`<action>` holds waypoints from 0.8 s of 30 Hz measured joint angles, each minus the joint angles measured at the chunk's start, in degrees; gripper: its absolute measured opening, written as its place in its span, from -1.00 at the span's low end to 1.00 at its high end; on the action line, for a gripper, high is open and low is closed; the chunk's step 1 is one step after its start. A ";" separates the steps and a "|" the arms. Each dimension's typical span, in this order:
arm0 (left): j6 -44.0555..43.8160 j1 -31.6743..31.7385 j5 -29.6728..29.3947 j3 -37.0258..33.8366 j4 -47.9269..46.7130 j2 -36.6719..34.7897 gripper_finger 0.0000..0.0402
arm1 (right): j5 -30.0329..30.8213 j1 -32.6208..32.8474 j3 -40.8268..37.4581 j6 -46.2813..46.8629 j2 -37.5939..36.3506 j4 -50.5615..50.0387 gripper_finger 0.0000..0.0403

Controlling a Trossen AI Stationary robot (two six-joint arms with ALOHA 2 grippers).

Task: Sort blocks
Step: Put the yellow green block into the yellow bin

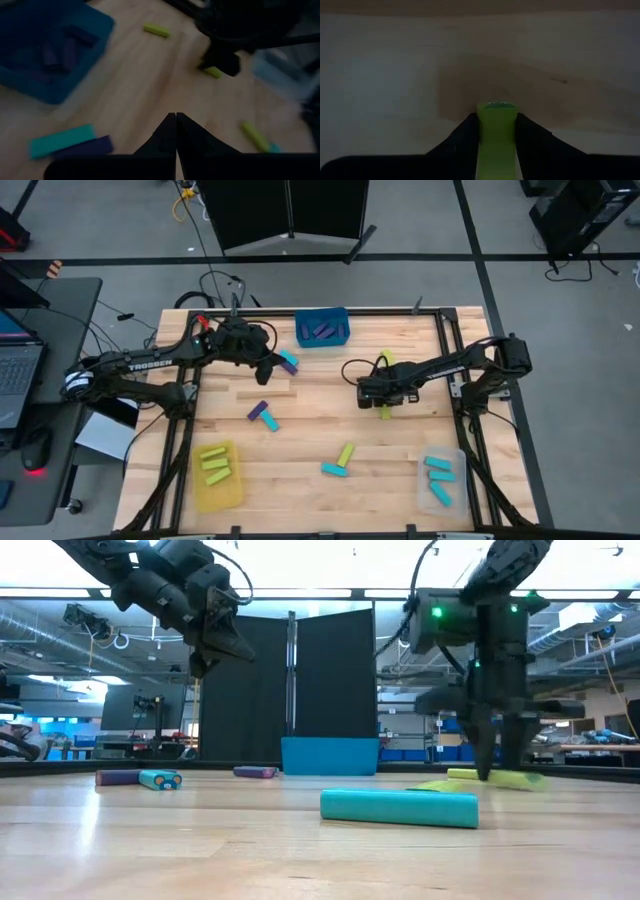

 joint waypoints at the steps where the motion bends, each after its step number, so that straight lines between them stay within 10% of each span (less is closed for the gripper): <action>1: -0.16 -0.01 1.47 0.00 0.42 0.00 -0.94 | 0.10 -0.11 0.48 -0.94 -0.52 0.09 -0.46; 9: -8.67 -0.02 13.02 0.00 14.01 0.00 -0.94 | 8.01 -0.99 4.09 -16.50 -8.15 15.06 -0.46; 24: -30.19 -4.91 15.14 0.00 37.11 6.60 -0.67 | 7.72 -2.82 4.16 -43.69 -14.78 64.58 -0.46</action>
